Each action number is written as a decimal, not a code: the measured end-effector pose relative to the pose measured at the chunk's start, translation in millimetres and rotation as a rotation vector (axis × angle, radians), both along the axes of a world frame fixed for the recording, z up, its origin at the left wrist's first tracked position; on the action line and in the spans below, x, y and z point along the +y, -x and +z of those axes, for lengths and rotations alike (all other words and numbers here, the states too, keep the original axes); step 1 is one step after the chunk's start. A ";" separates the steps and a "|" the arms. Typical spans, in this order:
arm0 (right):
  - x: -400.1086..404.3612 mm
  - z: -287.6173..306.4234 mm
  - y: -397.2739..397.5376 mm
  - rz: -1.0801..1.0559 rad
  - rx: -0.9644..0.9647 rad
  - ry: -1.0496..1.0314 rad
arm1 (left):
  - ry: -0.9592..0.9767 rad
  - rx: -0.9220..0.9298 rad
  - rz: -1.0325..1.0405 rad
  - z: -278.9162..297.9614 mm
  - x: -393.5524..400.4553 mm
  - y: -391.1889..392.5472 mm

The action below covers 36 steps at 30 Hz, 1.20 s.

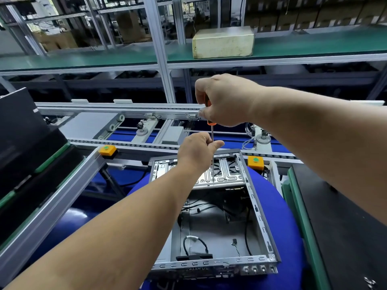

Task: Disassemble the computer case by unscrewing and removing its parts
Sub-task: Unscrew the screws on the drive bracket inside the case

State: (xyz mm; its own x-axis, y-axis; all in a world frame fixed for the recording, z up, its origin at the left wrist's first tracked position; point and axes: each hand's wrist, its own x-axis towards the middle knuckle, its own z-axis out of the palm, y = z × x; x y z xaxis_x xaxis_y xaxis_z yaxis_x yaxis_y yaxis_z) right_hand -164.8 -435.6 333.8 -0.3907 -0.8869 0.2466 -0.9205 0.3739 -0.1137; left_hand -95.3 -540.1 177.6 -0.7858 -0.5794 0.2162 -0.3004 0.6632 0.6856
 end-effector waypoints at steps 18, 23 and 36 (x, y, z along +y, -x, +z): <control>3.0 23.9 17.1 0.015 -0.190 -0.202 | -0.045 0.190 -0.129 9.5 4.8 -4.3; -0.6 24.0 15.8 0.013 -0.181 -0.196 | -0.009 0.210 -0.119 11.9 0.1 -1.1; -12.8 13.2 12.4 -0.110 0.209 -0.113 | 0.115 0.183 -0.021 15.0 -0.8 1.9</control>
State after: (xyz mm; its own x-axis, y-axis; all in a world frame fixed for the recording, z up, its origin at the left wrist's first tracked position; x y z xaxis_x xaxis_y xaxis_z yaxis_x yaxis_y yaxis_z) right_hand -177.2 -448.4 347.0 -0.4370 -0.8685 0.2339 -0.8729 0.4722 0.1224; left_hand -97.2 -541.0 192.6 -0.7391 -0.5266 0.4201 -0.1630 0.7449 0.6470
